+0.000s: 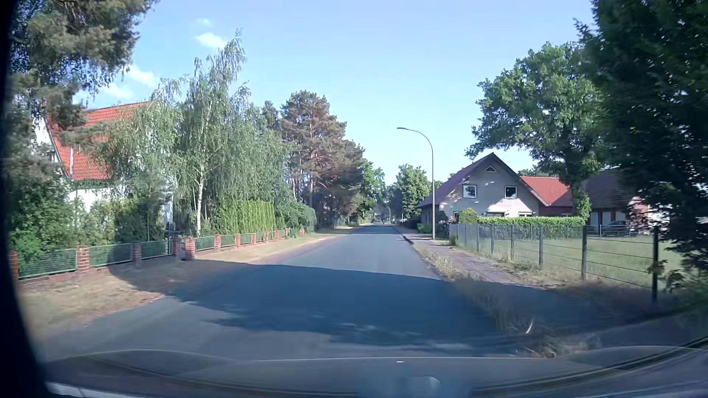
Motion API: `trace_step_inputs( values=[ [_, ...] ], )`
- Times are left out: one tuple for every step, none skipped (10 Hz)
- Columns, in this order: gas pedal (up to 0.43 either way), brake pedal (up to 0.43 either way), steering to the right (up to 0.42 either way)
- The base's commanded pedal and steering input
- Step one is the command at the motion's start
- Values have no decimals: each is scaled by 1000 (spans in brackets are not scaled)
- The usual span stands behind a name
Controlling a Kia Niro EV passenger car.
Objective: Follow the waypoints while adhering to traffic rules and regulations
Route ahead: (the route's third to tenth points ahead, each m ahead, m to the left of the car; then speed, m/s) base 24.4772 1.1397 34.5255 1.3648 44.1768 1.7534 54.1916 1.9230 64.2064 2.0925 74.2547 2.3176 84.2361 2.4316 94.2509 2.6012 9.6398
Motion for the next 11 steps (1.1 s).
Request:
trace_step_inputs(
  values=[
    [339, 6, -4],
    [331, 6, -3],
    [331, 6, -2],
    [311, 6, -2],
    [287, 6, -2],
    [268, 6, -2],
    [268, 6, -2],
    [260, 6, -1],
    [220, 6, 4],
    [220, 6, 8],
    [220, 6, 5]
  ],
)
